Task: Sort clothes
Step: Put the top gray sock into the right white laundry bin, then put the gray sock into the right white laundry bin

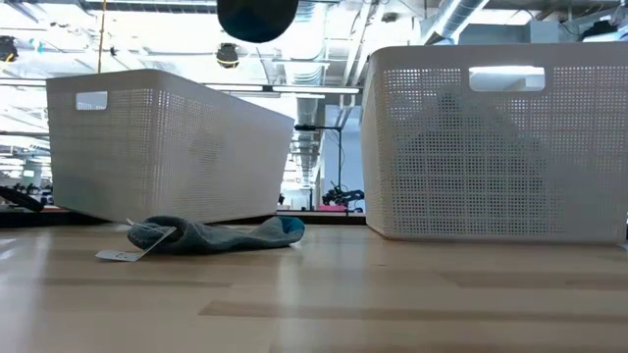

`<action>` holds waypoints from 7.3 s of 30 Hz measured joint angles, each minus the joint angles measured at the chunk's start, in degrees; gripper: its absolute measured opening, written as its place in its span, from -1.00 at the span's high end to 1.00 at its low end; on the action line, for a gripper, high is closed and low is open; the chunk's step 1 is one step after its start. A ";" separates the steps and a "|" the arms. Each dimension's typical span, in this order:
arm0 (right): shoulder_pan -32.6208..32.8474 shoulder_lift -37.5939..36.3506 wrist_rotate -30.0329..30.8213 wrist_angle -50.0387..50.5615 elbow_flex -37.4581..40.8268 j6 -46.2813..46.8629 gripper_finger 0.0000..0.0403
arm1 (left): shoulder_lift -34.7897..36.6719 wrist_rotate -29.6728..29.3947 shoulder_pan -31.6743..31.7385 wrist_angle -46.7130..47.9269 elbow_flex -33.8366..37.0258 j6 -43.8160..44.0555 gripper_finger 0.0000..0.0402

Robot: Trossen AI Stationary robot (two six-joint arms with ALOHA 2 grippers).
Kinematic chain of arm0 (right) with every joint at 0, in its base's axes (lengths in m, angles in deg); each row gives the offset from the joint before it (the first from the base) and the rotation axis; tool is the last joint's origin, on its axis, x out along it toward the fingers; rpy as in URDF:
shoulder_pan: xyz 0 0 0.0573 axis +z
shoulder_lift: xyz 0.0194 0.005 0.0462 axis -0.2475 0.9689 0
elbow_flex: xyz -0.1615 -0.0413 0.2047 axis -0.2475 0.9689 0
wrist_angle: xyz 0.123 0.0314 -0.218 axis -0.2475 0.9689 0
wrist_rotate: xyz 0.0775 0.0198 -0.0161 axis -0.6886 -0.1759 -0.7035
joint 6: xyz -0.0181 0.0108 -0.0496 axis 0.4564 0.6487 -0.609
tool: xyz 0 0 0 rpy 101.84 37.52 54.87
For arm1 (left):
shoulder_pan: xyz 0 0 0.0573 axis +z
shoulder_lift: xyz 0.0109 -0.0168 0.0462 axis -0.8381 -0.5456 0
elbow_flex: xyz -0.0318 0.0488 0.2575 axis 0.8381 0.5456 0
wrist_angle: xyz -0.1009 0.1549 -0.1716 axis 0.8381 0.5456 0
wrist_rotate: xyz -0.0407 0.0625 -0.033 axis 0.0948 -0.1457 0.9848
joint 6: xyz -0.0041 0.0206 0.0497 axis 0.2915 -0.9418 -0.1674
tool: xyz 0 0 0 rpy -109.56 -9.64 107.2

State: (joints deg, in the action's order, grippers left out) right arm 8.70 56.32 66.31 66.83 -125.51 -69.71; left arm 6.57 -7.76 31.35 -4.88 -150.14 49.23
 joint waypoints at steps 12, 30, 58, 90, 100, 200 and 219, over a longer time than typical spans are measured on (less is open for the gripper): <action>-1.50 -2.29 2.13 10.70 -0.04 3.66 0.99 | 0.00 -5.79 -0.77 7.42 -0.02 7.06 0.36; -6.44 -14.62 5.43 27.39 -0.09 10.65 1.00 | -1.02 0.10 -6.37 12.16 4.21 15.06 -0.19; -20.51 -17.00 -2.59 51.47 -0.07 20.87 1.00 | -18.24 10.34 -5.40 -18.02 26.45 9.00 -0.20; -30.73 -16.98 -22.28 51.43 -0.07 13.95 0.72 | -28.70 10.08 1.69 -21.92 26.44 7.21 0.97; -29.41 -16.96 -26.35 51.42 -0.07 14.48 0.67 | -27.52 10.29 1.57 -20.58 26.55 7.48 0.99; -2.01 4.50 1.77 -3.81 -0.04 -4.68 0.97 | 11.67 -0.42 0.04 -22.01 26.44 2.70 0.91; -1.64 -3.85 8.46 10.45 -0.07 -0.23 1.00 | 13.63 -1.87 -0.53 -20.87 26.47 2.64 -0.14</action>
State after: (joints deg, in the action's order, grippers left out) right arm 7.06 52.47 74.77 77.29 -125.57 -69.94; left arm 20.20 -9.63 30.82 -25.75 -123.67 51.88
